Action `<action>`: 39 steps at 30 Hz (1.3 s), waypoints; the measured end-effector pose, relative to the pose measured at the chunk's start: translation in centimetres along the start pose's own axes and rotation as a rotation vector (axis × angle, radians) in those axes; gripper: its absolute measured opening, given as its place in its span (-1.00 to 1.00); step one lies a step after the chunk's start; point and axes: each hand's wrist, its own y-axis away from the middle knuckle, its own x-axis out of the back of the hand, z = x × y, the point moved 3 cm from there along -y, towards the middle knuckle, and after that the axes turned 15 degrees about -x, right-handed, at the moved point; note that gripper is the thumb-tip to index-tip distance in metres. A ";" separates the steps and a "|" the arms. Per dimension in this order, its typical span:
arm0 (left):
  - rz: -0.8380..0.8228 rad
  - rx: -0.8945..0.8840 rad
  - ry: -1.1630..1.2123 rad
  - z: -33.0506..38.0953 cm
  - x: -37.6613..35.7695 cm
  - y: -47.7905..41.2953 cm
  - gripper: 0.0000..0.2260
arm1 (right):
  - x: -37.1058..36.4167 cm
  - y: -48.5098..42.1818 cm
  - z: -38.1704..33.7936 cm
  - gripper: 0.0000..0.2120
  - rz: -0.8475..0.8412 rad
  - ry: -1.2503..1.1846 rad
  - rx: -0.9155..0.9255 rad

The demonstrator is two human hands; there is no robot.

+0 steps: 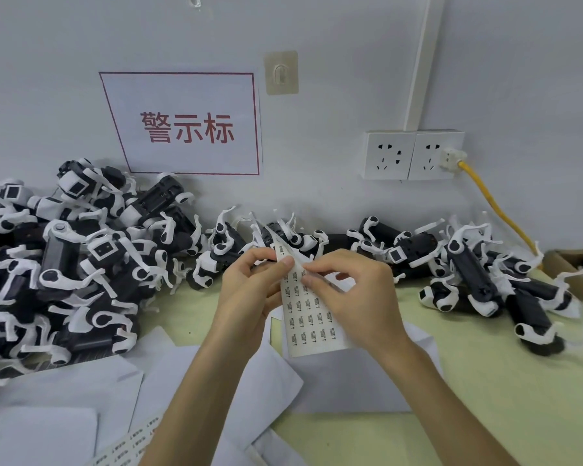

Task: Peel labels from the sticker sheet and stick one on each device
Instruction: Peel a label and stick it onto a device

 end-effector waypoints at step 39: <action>0.222 -0.076 -0.653 -1.7 2.7 -0.6 -0.46 | 1.6 -0.9 -1.1 -0.81 -0.186 -0.370 -0.175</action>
